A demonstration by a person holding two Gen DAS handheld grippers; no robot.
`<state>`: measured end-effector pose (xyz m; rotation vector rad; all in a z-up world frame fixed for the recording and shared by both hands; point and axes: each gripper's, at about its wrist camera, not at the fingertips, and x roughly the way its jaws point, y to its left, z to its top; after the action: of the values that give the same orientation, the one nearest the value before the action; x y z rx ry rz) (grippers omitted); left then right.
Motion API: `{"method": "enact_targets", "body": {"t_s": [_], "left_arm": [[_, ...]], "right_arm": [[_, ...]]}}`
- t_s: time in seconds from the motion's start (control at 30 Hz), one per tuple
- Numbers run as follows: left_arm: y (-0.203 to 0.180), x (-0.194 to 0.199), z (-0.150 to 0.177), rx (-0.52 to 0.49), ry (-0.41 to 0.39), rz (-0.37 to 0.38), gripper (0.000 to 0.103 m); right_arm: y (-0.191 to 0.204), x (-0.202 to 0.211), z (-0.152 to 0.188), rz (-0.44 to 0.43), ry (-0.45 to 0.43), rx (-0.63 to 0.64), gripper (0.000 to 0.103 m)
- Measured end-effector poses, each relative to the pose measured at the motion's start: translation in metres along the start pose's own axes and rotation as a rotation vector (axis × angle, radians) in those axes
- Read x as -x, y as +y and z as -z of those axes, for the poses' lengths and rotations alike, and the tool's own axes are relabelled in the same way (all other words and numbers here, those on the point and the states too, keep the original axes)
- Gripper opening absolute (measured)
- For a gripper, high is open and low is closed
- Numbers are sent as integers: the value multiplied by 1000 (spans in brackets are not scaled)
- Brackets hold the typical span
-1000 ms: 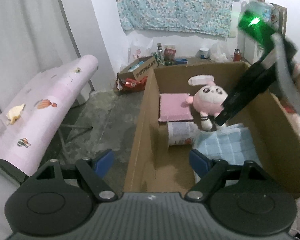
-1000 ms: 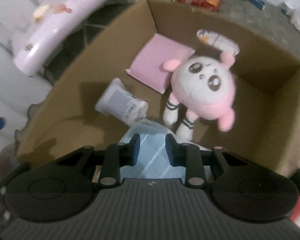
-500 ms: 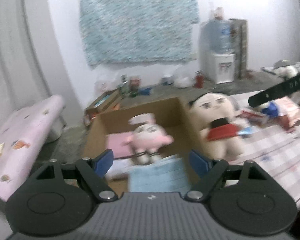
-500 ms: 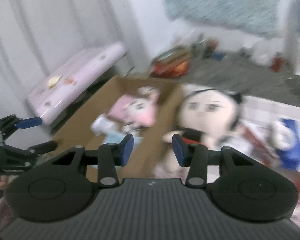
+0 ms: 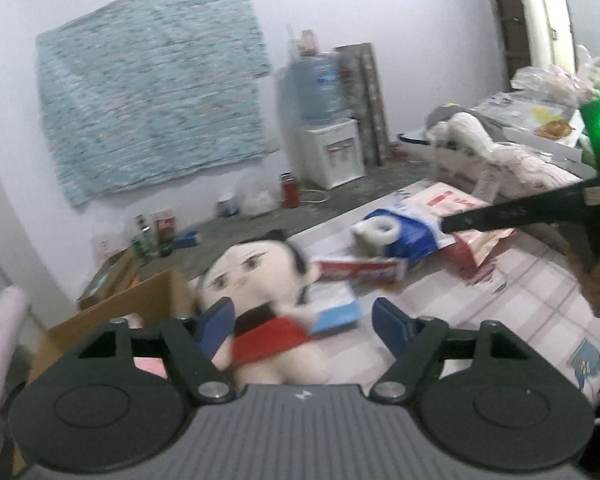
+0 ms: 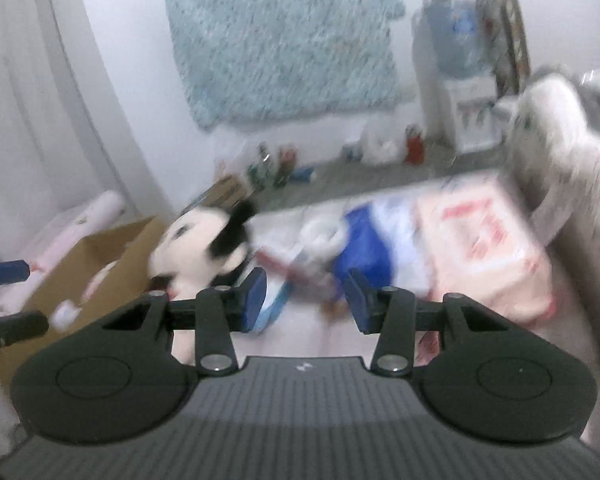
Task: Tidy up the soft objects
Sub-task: 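Move both tools back to the table toward the blue package, then grasp the white tape roll with the left tool while the right tool approaches the blue package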
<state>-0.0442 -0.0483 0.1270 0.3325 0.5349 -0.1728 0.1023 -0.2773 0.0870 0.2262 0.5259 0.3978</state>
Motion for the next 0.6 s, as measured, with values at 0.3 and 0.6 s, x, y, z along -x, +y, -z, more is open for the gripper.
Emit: {"method": "enact_targets", "body": {"t_s": [0.3,0.6], "left_arm": [[-25,-129,-38,103,6,87,58],[-33,-202,-49,155,31,178,69]], "right_arm": [[-39,-43,-6,3,44,40,56],[-43,-87,-4,78,102,55,81]]}}
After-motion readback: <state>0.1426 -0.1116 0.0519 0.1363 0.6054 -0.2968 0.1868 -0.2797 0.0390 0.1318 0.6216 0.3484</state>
